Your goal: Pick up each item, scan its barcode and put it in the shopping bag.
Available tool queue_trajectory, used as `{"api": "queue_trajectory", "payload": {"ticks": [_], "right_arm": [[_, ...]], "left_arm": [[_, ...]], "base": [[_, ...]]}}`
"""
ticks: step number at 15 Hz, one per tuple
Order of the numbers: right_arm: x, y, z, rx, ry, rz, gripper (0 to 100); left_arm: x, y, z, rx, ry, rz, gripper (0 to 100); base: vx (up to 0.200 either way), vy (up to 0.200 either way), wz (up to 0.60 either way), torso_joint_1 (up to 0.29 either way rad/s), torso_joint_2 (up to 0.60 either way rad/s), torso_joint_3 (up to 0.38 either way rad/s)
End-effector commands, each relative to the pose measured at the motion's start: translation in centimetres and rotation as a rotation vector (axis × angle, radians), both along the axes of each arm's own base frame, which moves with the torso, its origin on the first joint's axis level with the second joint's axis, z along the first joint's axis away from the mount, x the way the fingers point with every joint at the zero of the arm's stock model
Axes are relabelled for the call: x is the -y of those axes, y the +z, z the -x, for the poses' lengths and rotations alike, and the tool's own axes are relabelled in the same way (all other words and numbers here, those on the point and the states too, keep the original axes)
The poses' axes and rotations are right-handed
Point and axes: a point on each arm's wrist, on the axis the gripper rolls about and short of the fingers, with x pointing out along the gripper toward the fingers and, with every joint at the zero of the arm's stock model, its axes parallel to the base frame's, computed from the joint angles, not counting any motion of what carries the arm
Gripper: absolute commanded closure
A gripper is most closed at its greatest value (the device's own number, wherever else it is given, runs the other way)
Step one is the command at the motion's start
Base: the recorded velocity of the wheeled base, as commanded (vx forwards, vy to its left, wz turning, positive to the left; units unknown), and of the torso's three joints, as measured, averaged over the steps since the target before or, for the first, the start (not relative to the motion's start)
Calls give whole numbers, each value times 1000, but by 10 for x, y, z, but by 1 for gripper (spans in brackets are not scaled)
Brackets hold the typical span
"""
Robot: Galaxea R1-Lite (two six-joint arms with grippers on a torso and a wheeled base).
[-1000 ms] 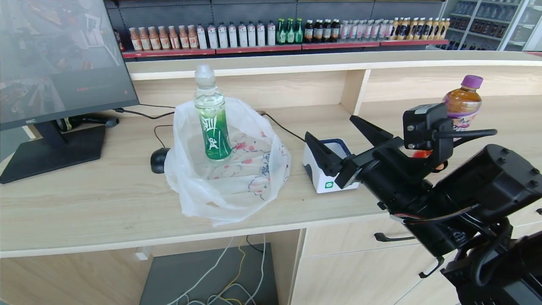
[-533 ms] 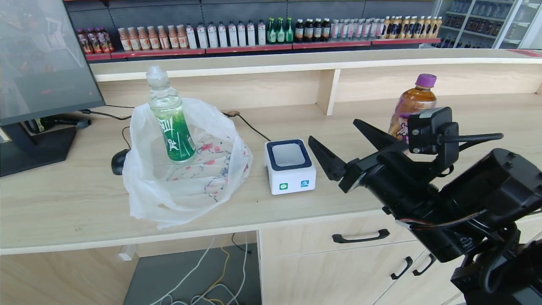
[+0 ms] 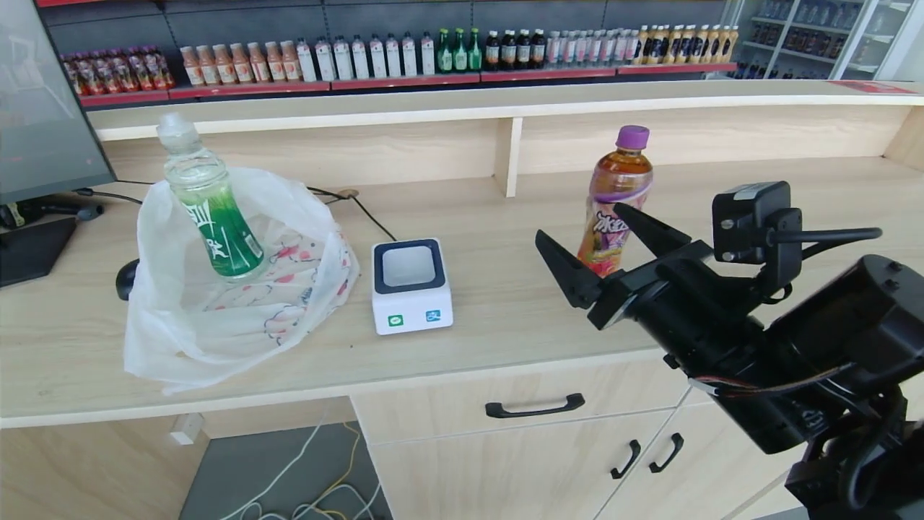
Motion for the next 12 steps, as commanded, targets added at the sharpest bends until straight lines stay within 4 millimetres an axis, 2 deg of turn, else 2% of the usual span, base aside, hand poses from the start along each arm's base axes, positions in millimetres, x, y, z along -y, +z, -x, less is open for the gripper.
{"api": "queue_trajectory", "payload": {"ticks": [1, 4, 9, 10, 11, 12], "right_arm": [[1, -1, 1, -4, 0, 2, 0], [3, -3, 3, -11, -1, 8, 0], [5, -8, 4, -28, -5, 24, 0], [5, -7, 4, -25, -5, 21, 0], [0, 4, -2, 20, -9, 0, 0], [-1, 1, -3, 14, -10, 8, 0]], "left_arm": [[0, 0, 0, 1, 0, -1, 0], [0, 0, 0, 1, 2, 2, 0], [0, 0, 0, 1, 2, 1, 0], [0, 0, 0, 1, 2, -1, 0], [0, 0, 0, 1, 0, -2, 0], [0, 0, 0, 1, 2, -2, 0]], "base": [[0, -200, 0, 2, 2, 2], [0, -200, 0, -1, -1, 2], [0, 0, 0, 0, 0, 0], [0, 0, 0, 0, 0, 0], [0, 0, 0, 0, 0, 0], [0, 0, 0, 0, 0, 0]]}}
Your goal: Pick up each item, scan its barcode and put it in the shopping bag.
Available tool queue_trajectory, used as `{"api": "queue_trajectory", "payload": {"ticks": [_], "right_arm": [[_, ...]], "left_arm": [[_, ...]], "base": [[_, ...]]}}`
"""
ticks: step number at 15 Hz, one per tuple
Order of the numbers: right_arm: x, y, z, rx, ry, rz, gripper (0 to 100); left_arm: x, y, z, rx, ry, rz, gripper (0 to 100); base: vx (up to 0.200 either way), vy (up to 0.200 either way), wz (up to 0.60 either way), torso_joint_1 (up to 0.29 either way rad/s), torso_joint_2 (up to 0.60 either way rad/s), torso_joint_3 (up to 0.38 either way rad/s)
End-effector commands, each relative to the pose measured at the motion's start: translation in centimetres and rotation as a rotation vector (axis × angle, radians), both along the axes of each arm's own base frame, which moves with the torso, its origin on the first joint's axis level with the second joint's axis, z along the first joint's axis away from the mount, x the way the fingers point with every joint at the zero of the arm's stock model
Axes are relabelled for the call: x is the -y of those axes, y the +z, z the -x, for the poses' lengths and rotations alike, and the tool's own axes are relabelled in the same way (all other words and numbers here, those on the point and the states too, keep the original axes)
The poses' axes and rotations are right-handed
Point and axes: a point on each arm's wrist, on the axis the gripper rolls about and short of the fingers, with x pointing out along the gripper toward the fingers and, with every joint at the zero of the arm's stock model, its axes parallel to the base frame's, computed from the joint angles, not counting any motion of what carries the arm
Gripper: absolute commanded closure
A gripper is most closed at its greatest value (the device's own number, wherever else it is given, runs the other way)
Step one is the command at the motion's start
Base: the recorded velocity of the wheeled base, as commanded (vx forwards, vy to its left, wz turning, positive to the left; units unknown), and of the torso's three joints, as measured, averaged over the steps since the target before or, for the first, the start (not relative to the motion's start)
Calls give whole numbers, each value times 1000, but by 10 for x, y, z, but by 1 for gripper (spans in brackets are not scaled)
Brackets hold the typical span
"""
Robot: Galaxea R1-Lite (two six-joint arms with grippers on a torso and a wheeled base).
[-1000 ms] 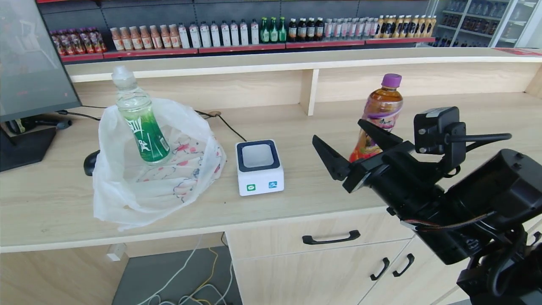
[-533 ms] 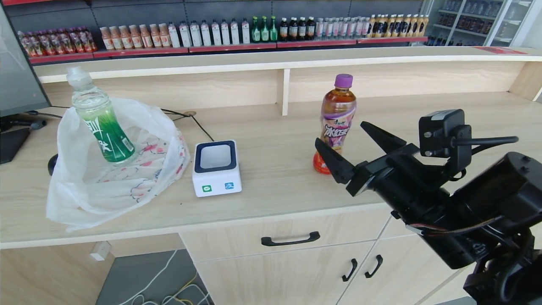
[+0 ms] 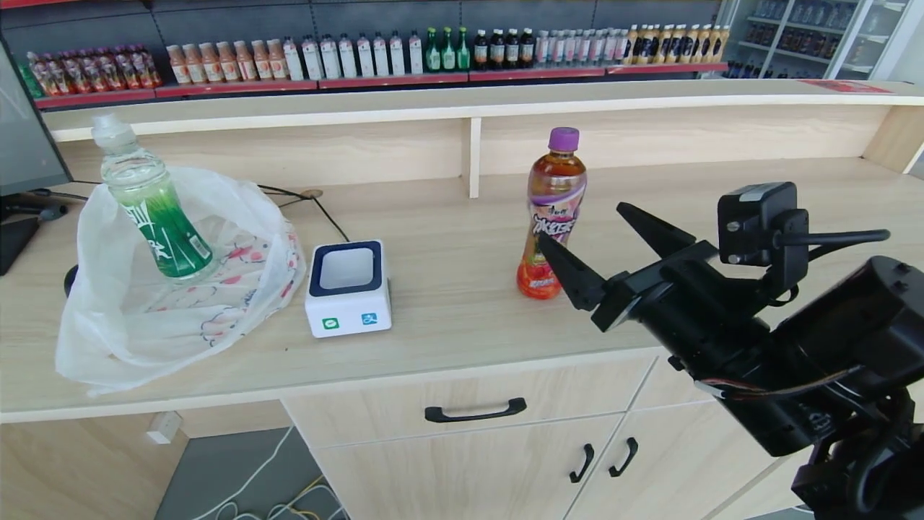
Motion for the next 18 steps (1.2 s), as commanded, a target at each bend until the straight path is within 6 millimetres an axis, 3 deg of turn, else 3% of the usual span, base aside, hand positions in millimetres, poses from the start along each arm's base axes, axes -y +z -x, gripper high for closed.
{"api": "queue_trajectory", "payload": {"ticks": [1, 7, 9, 12, 15, 18], "right_arm": [[-2, -4, -3, -8, -4, 13, 0], [3, 11, -25, -11, -91, 35, 0], [-1, 34, -42, -38, -111, 49, 0], [-7, 51, -54, -69, -115, 72, 0], [-13, 55, -63, -88, -114, 85, 0], [-19, 43, -73, -131, -111, 85, 0]], "left_arm": [[0, 0, 0, 1, 1, 0, 0], [0, 0, 0, 1, 0, 0, 0], [0, 0, 0, 1, 0, 0, 0], [0, 0, 0, 1, 0, 0, 0], [0, 0, 0, 1, 0, 0, 0], [0, 0, 0, 1, 0, 0, 0]], "base": [[0, 0, 0, 0, 0, 0], [0, 0, 0, 0, 0, 0], [0, 0, 0, 0, 0, 0], [0, 0, 0, 0, 0, 0], [0, 0, 0, 0, 0, 0], [0, 0, 0, 0, 0, 0]]}}
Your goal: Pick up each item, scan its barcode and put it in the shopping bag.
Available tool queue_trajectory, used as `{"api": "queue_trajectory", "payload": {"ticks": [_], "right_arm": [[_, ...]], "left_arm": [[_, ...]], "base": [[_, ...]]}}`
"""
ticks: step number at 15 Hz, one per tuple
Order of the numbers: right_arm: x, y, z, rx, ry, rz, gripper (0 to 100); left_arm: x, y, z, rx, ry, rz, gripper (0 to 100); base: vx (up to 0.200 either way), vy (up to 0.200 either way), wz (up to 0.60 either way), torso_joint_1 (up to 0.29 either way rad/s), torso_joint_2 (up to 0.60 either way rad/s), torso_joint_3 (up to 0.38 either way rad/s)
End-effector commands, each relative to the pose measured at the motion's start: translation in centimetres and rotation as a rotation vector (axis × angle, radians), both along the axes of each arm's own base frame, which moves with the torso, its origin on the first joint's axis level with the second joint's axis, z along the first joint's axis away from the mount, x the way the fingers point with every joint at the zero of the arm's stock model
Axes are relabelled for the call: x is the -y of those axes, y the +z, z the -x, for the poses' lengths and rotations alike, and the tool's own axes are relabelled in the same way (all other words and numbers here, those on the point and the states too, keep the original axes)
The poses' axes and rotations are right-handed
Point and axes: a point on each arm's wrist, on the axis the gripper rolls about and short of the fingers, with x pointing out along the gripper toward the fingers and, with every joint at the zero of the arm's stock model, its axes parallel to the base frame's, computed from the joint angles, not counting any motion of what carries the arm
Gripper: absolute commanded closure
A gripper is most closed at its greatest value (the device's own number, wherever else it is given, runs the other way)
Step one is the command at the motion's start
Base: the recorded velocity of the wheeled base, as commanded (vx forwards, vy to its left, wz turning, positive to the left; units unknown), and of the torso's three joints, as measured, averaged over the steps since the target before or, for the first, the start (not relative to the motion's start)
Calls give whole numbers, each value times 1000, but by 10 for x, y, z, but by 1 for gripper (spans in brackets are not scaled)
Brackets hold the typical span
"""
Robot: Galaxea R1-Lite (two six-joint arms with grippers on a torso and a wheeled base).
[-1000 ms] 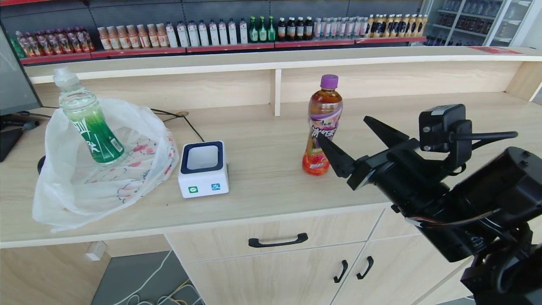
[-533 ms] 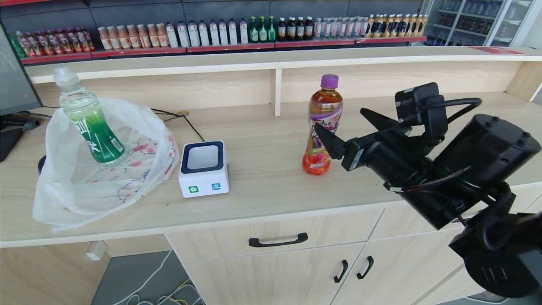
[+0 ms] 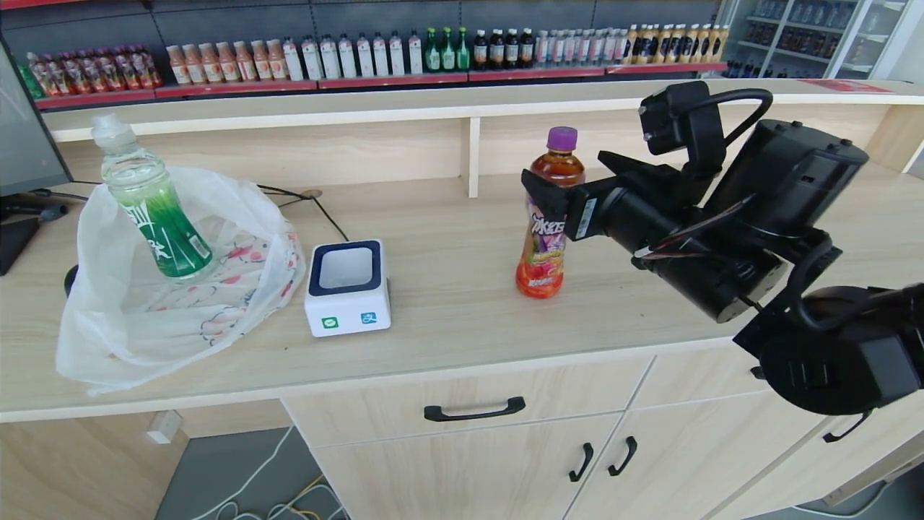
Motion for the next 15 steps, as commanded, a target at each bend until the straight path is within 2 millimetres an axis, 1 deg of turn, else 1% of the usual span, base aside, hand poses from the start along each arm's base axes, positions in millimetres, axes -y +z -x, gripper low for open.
{"api": "queue_trajectory", "payload": {"ticks": [1, 3, 7, 11, 15], "right_arm": [[-4, -12, -9, -32, -14, 5, 0], [-1, -16, -17, -48, -35, -8, 0], [-10, -16, -32, -31, -36, -19, 0], [-14, -28, -40, -52, -40, -8, 0], [-17, -41, -48, -88, -74, -44, 0]], "left_arm": [[0, 0, 0, 1, 2, 0, 0], [0, 0, 0, 1, 0, 0, 0], [0, 0, 0, 1, 2, 0, 0], [0, 0, 0, 1, 2, 0, 0], [0, 0, 0, 1, 0, 0, 0]], "base": [[0, 0, 0, 0, 0, 0], [0, 0, 0, 0, 0, 0], [0, 0, 0, 0, 0, 0], [0, 0, 0, 0, 0, 0], [0, 0, 0, 0, 0, 0]]}}
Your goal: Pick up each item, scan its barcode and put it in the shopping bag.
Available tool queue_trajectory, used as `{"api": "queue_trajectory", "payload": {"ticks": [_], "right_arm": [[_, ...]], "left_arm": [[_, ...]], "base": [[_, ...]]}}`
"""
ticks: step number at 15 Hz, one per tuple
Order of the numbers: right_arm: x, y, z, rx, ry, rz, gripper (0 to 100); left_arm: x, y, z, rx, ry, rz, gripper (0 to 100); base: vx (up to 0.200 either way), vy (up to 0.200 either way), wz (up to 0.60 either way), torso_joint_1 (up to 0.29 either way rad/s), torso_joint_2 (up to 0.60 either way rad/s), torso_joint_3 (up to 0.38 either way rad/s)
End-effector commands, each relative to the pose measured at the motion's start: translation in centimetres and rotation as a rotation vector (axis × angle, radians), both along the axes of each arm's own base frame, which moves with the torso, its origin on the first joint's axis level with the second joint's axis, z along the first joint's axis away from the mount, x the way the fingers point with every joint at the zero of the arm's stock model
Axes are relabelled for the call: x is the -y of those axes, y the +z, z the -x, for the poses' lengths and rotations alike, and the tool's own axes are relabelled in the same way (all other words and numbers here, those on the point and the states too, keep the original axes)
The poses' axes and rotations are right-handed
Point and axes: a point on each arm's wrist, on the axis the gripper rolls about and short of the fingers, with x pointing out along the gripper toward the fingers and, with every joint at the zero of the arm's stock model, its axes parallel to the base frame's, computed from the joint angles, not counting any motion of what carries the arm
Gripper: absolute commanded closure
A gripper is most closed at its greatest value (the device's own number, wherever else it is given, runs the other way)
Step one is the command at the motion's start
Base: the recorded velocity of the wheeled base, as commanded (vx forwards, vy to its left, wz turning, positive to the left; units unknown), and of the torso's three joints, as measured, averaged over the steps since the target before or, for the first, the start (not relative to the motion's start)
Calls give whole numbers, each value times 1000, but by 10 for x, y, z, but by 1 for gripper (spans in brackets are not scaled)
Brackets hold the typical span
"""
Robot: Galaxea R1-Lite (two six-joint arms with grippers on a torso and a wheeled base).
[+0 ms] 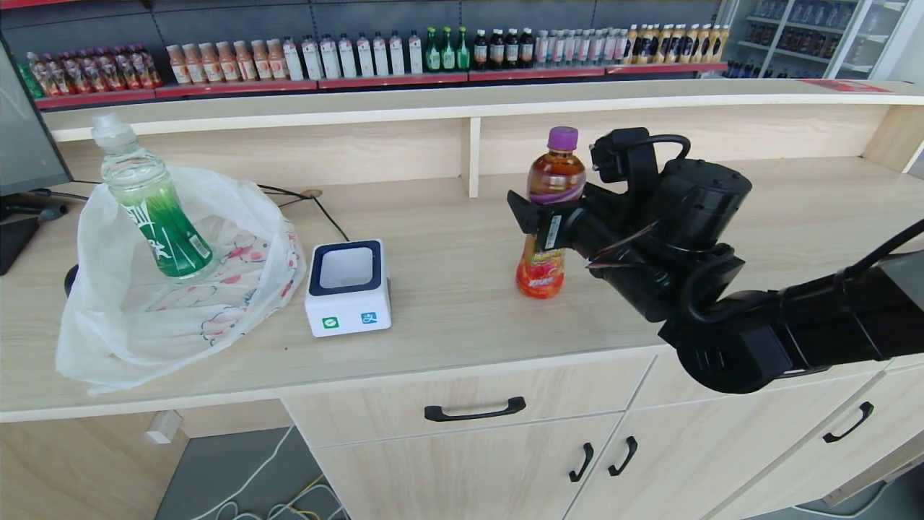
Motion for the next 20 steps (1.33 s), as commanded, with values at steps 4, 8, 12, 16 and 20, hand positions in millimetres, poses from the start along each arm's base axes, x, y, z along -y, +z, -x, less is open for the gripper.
{"api": "queue_trajectory", "payload": {"ticks": [4, 8, 12, 16, 20], "right_arm": [[-5, -16, -7, -28, -1, 17, 0], [-7, -24, -13, -15, -6, 9, 0], [-7, -25, -15, -13, -11, 9, 0], [-10, -21, -19, 4, -11, -2, 0], [-9, -20, -21, 9, -12, -5, 100]], "left_arm": [[0, 0, 0, 1, 0, 0, 0], [0, 0, 0, 1, 0, 0, 0], [0, 0, 0, 1, 0, 0, 0], [0, 0, 0, 1, 0, 0, 0], [0, 0, 0, 1, 2, 0, 0]], "base": [[0, 0, 0, 0, 0, 0], [0, 0, 0, 0, 0, 0], [0, 0, 0, 0, 0, 0], [0, 0, 0, 0, 0, 0], [0, 0, 0, 0, 0, 0]]}}
